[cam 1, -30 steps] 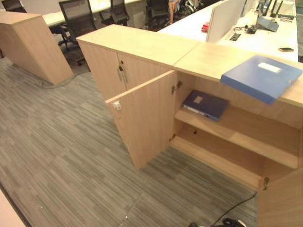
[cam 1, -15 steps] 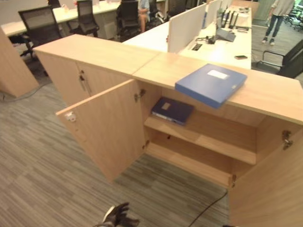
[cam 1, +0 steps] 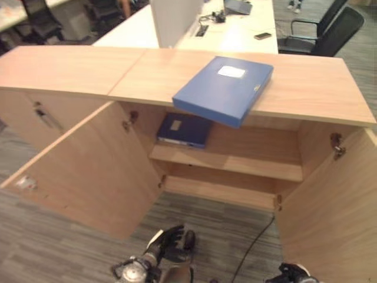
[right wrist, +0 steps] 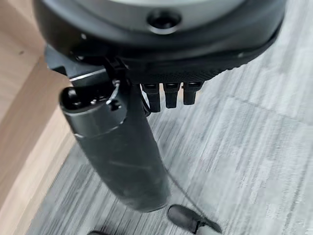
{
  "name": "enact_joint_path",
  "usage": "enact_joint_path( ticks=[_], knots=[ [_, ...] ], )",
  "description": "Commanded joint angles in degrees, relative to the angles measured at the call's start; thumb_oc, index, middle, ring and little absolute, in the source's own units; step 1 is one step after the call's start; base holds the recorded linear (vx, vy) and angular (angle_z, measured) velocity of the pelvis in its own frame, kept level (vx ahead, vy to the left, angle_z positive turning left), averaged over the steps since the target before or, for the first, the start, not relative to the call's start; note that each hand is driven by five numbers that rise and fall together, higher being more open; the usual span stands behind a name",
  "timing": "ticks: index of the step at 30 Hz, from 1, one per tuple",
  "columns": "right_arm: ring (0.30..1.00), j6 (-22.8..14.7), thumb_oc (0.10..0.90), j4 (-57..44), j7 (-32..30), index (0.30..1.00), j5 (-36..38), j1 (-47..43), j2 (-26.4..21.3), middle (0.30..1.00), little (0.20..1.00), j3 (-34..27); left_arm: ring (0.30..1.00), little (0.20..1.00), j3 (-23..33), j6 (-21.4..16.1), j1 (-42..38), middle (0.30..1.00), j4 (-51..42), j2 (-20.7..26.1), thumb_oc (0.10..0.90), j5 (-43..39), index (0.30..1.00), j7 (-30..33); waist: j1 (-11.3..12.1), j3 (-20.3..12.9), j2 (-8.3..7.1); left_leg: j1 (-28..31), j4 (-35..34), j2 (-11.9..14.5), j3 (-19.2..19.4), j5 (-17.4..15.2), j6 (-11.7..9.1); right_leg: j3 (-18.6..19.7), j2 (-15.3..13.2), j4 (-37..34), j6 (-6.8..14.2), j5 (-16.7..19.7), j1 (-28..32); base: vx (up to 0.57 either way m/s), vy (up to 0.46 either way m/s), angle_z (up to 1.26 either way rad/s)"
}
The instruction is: Put the empty folder in the office cabinet
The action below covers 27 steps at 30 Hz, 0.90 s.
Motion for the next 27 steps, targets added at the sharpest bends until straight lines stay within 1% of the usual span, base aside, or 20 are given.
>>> enact_joint_path(
  ticks=[1, 4, 7, 10, 12, 13, 14, 16, 18, 19, 21, 22, 23, 24, 25, 26, 27],
  knots=[
    [0.9, -0.8, 0.8, -0.4, 0.2, 0.9, -2.7, 1.2, 0.2, 0.9, 0.9, 0.2, 0.9, 0.9, -0.2, -4.7, -1.4, 0.9, -9.5, 2.3, 0.8, -5.2, 0.9, -1.5, 1.1, -5.1, -0.79, -0.9, 1.3, -0.2, 3.3, -0.3, -0.2, 0.4, -10.4, 5.8, 8.9, -8.2, -0.3, 0.24, 0.167, -0.57],
    [0.9, -0.6, 0.8, -1.9, 0.5, 0.9, -2.3, 0.4, 1.2, 0.9, 0.9, 0.9, 0.9, 0.9, 0.7, -4.7, -1.0, 0.9, -10.8, 3.2, 0.8, -7.2, 0.9, -1.0, 1.4, -6.2, -1.38, 0.2, 1.7, -1.1, 5.9, -2.5, 1.5, 1.5, -12.9, 6.8, 10.6, -7.2, -1.5, 0.2, 0.158, -0.6],
    [0.9, -0.5, 0.8, -2.8, 0.5, 0.9, -1.8, 0.2, 1.8, 0.9, 0.9, 1.1, 0.9, 0.9, 1.3, -4.7, -1.1, 0.9, -10.8, 3.3, 0.8, -6.9, 0.9, -0.3, 1.4, -6.7, -1.71, 0.5, 2.1, -2.1, 6.7, -3.9, 2.2, 1.5, -14.0, 6.6, 11.4, -6.6, -1.6, 0.12, 0.106, -0.35],
    [0.9, -0.5, 0.8, -3.8, 0.4, 0.9, -1.7, 0.2, 2.3, 0.9, 0.9, 1.1, 0.9, 0.9, 2.4, -4.7, -0.6, 0.9, -11.4, 3.1, 0.8, -6.7, 0.9, 0.7, 1.7, -6.9, -1.98, 0.5, 2.3, -2.6, 7.4, -4.8, 2.8, 1.0, -14.7, 6.6, 11.9, -6.1, -2.2, 0.04, 0.051, -0.06],
    [0.9, -0.4, 0.8, -3.5, 0.2, 0.9, -1.9, -0.4, 2.9, 0.9, 0.9, 1.3, 0.9, 0.9, 3.7, -4.7, 0.1, 0.9, -11.9, 2.5, 0.8, -6.8, 0.9, 1.4, 2.9, -6.9, -2.16, 0.5, 2.1, -2.4, 8.5, -5.3, 3.0, -0.8, -15.2, 6.4, 12.3, -5.4, -2.8, -0.02, 0.004, -0.15],
    [0.9, -0.4, 0.8, -3.4, 0.3, 0.9, -2.0, -0.5, 3.2, 0.9, 0.9, 1.3, 0.9, 0.9, 4.7, -4.6, 0.8, 0.9, -12.3, 2.0, 0.8, -7.7, 0.9, 1.8, 4.0, -6.7, -2.35, 0.5, 2.0, -2.1, 9.2, -5.6, 3.0, -2.7, -15.5, 6.3, 12.6, -5.1, -3.0, -0.02, -0.021, -0.2],
    [0.9, -0.4, 0.8, -3.3, 0.1, 0.9, -1.9, -0.4, 3.6, 0.9, 0.9, 1.2, 0.9, 0.9, 5.4, -4.4, 1.5, 0.9, -12.9, 1.5, 0.8, -8.3, 0.9, 2.0, 4.4, -6.6, -2.53, 0.7, 2.0, -2.1, 9.5, -5.8, 3.1, -3.7, -15.8, 6.4, 12.8, -4.9, -3.0, 0.0, -0.026, -0.33],
    [0.9, -0.3, 0.8, -3.1, 0.1, 0.9, -2.1, 0.2, 3.8, 0.9, 0.9, 1.0, 0.9, 0.9, 7.1, -4.2, 3.2, 0.9, -14.4, 0.8, 0.8, -9.3, 0.9, 2.4, 4.9, -6.7, -2.98, 1.3, 1.9, -2.1, 9.9, -5.9, 3.0, -5.5, -16.4, 6.5, 13.6, -3.7, -2.6, 0.04, -0.008, -0.35],
    [0.9, -0.2, 0.8, -3.0, 0.1, 0.9, -2.1, 0.6, 3.9, 0.9, 0.9, 0.8, 0.9, 0.9, 7.9, -4.1, 3.8, 0.9, -15.1, 0.6, 0.8, -9.7, 0.9, 2.7, 5.1, -7.0, -3.15, 1.8, 1.7, -2.2, 9.9, -6.0, 3.0, -6.0, -16.7, 6.4, 13.9, -3.1, -2.0, 0.07, 0.032, -0.03],
    [0.9, -0.2, 0.8, -3.1, 0.1, 0.9, -1.8, 1.7, 4.0, 0.9, 0.9, 0.0, 0.9, 0.9, 9.2, -4.2, 4.4, 0.9, -17.1, 0.4, 0.8, -9.8, 0.9, 3.4, 5.3, -7.7, -3.48, 3.2, 1.2, -3.1, 9.7, -6.7, 3.5, -7.2, -17.9, 6.9, 14.9, -1.9, -1.1, 0.1, 0.074, 0.04],
    [0.9, -0.1, 0.8, -3.1, 0.0, 0.9, -1.2, 2.8, 4.2, 0.9, 0.9, -1.2, 0.9, 0.9, 10.0, -4.0, 4.7, 0.9, -19.1, 0.4, 0.8, -9.1, 0.9, 4.1, 5.2, -8.1, -3.49, 4.8, 0.8, -4.4, 9.5, -7.5, 4.2, -8.1, -19.4, 11.4, 16.1, -0.1, -2.2, 0.1, 0.13, 0.15],
    [0.9, 0.0, 0.8, -3.0, 0.1, 0.9, -1.1, 3.1, 4.2, 0.9, 0.9, -1.6, 0.9, 0.9, 10.8, -3.9, 5.0, 0.9, -20.4, 0.5, 0.8, -8.4, 0.9, 4.8, 4.9, -7.8, -3.29, 6.0, 0.6, -5.3, 9.3, -8.0, 4.9, -7.9, -20.9, 16.9, 16.6, 2.9, -4.3, 0.03, 0.177, 0.22],
    [0.9, 0.2, 0.8, -2.9, 0.0, 0.9, -1.1, 3.2, 4.0, 0.9, 0.9, -1.8, 0.9, 0.9, 11.3, -3.7, 5.1, 0.9, -21.5, 0.6, 0.8, -8.1, 0.9, 5.2, 4.7, -7.6, -2.84, 6.7, 0.3, -5.8, 9.0, -8.3, 5.5, -6.8, -21.5, 21.8, 16.4, 6.2, -6.7, 0.01, 0.186, 0.08],
    [0.9, 0.3, 0.8, -2.9, 0.0, 0.9, -1.1, 3.2, 4.0, 0.9, 0.9, -1.8, 0.9, 0.9, 11.8, -3.7, 5.3, 0.9, -22.3, 0.8, 0.8, -7.7, 0.9, 5.5, 4.4, -7.1, -2.38, 7.7, 0.0, -6.2, 8.5, -8.5, 6.0, -6.3, -22.0, 26.3, 15.8, 8.5, -8.3, 0.03, 0.179, 0.07],
    [0.9, 0.3, 0.8, -3.1, -0.2, 0.9, -0.5, 3.1, 3.9, 0.9, 0.9, -2.3, 0.9, 0.9, 12.5, -3.6, 5.7, 0.9, -23.4, 1.3, 0.8, -7.2, 0.9, 5.8, 3.9, -6.6, -1.73, 8.8, 0.0, -6.3, 8.0, -9.2, 6.4, -6.5, -22.2, 29.8, 14.9, 9.9, -9.5, 0.02, 0.115, -0.01],
    [0.9, 0.3, 0.8, -3.1, -0.2, 0.9, -0.5, 3.1, 3.9, 0.9, 0.9, -2.3, 0.9, 0.9, 12.5, -3.5, 5.8, 0.9, -23.5, 1.3, 0.8, -7.2, 0.9, 5.8, 3.9, -6.5, -1.78, 8.8, 0.0, -6.4, 8.0, -9.2, 6.4, -6.5, -22.3, 30.1, 15.0, 9.8, -9.5, 0.05, 0.135, 0.05],
    [0.9, 0.1, 0.8, -3.6, -0.5, 0.9, -0.1, 3.2, 4.2, 0.9, 0.9, -2.4, 0.9, 0.9, 13.5, -3.6, 6.4, 0.9, -25.1, 1.3, 0.8, -7.1, 0.9, 5.9, 3.3, -5.4, -0.38, 10.8, 0.0, -5.6, 7.3, -10.1, 6.7, -7.2, -22.8, 35.5, 12.8, 8.4, -13.4, 0.03, 0.07, 0.08]
  ],
)
